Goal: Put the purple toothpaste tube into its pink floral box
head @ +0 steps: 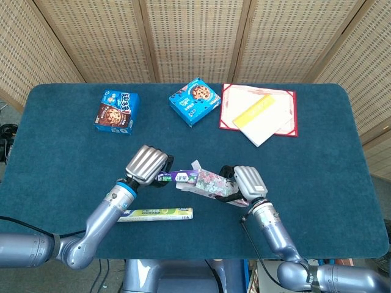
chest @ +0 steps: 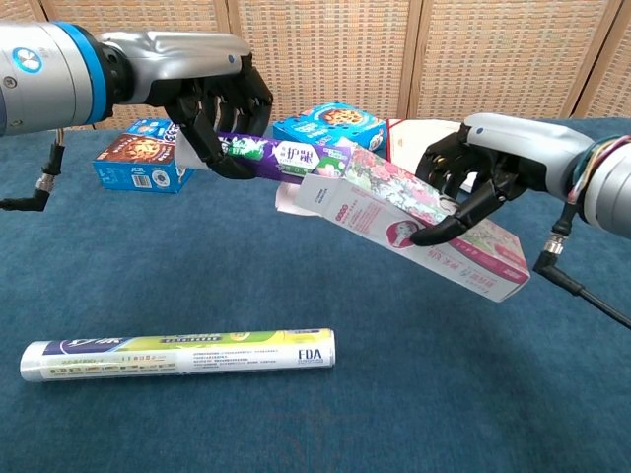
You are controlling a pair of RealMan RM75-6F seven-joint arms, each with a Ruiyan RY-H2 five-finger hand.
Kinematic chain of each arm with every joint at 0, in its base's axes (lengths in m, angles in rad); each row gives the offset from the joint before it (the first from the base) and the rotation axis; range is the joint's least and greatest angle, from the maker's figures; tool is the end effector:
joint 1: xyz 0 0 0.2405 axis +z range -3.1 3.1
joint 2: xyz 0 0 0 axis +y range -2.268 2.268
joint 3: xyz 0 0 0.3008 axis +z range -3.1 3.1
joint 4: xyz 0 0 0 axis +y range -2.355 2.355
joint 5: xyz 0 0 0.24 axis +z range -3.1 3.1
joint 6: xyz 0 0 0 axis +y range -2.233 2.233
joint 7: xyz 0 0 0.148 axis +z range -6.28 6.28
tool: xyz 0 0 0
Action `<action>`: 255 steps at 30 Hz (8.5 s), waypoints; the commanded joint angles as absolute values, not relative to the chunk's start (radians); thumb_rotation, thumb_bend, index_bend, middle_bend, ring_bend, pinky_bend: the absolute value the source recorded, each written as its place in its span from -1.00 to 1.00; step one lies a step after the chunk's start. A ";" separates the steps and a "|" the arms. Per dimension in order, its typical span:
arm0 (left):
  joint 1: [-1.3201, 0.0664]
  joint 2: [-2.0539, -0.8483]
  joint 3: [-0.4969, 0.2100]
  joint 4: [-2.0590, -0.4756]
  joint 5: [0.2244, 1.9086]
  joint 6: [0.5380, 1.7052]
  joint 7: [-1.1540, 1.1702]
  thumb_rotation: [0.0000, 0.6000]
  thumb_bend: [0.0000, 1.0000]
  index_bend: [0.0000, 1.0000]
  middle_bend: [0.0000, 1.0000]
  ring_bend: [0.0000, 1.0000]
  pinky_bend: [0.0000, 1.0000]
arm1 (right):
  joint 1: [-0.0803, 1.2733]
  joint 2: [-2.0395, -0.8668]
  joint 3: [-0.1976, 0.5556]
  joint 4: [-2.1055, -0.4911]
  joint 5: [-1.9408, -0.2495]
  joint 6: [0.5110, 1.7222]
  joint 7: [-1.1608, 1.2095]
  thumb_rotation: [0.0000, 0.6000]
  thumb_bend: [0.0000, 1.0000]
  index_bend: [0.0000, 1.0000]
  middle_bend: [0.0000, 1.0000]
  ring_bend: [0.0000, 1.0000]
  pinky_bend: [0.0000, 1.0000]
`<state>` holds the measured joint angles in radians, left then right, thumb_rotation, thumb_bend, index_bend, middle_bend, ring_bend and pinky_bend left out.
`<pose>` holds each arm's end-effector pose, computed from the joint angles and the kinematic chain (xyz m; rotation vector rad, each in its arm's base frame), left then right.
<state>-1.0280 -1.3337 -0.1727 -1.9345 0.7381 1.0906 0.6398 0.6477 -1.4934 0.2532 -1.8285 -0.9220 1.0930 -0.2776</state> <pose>-0.0563 0.3691 0.0124 -1.9778 -0.8489 -0.9291 -0.1459 -0.3375 -0.0173 1.5981 -1.3955 1.1374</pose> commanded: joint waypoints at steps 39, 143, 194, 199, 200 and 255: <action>-1.061 -1.265 -0.169 -1.989 0.630 1.051 0.676 1.00 -0.26 0.69 0.29 0.06 0.00 | 0.657 -1.469 0.256 -1.860 -0.905 1.090 -0.236 1.00 -0.76 0.16 0.06 -0.13 0.09; -1.393 -1.197 -0.230 -2.100 0.149 1.106 0.728 1.00 -0.20 0.71 0.34 0.11 0.03 | 0.664 -1.461 0.219 -1.898 -0.984 1.068 -0.209 1.00 -0.76 0.16 0.05 -0.13 0.09; -0.916 -1.077 -0.093 -2.113 1.031 1.265 0.370 1.00 -0.19 -0.22 -0.97 -1.00 -0.83 | 0.562 -1.317 0.121 -1.735 -1.117 1.196 -0.323 1.00 -0.76 0.16 0.05 -0.13 0.09; -0.827 -1.071 -0.034 -2.073 1.151 1.292 0.309 1.00 -0.19 -0.23 -0.99 -1.00 -0.87 | 0.522 -1.338 0.068 -1.688 -1.162 1.251 -0.404 1.00 -0.76 0.16 0.04 -0.13 0.09; -0.808 -1.072 -0.020 -2.061 1.176 1.301 0.302 1.00 -0.20 -0.23 -1.00 -1.00 -0.87 | 0.515 -1.343 0.059 -1.675 -1.171 1.262 -0.423 1.00 -0.76 0.16 0.03 -0.13 0.09; -0.236 -1.284 0.085 -1.684 1.525 1.600 0.297 1.00 -0.21 -0.74 -1.00 -1.00 -1.00 | 0.237 -1.321 -0.031 -1.510 -1.466 1.501 -0.184 1.00 -0.76 -0.91 -1.00 -1.00 -1.00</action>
